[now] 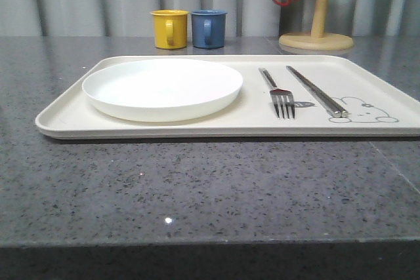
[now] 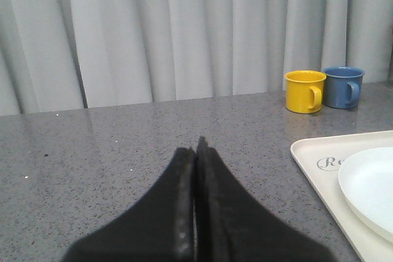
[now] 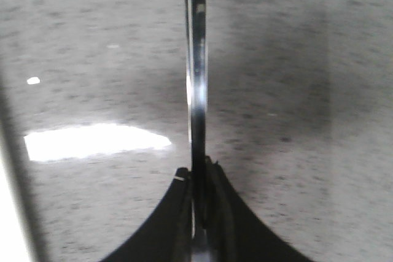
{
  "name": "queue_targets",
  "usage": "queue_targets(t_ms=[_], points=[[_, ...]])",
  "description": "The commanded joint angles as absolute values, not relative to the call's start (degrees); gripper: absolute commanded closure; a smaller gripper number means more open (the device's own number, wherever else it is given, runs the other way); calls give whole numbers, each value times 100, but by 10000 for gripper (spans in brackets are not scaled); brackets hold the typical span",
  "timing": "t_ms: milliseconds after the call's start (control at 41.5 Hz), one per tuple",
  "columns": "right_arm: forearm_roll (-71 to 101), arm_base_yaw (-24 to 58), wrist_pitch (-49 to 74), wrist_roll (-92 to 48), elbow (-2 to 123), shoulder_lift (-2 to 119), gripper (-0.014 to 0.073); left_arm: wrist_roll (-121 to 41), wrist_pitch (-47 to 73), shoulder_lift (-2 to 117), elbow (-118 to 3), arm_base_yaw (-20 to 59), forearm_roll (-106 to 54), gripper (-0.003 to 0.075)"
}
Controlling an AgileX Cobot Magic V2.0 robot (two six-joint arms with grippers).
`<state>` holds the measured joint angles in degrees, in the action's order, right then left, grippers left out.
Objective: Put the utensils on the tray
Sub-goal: 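Carry the spoon onto the tray beside the chopsticks and release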
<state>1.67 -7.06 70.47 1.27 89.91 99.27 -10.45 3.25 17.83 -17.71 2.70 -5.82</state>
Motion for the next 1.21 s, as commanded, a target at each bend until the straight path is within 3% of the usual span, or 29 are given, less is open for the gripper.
queue_targets(t_ms=[0, 458, 1181], points=[[215, -375, 7626, 278, 9183, 9617, 641, -1025, -140, 1818, -1921, 267, -630, 739], [227, 917, 7412, 894, 9183, 9673, 641, -1025, -140, 1818, -1921, 267, -630, 739], [776, 992, 7370, 1342, 9183, 10493, 640, -1025, -161, 1818, -1921, 267, -630, 739]])
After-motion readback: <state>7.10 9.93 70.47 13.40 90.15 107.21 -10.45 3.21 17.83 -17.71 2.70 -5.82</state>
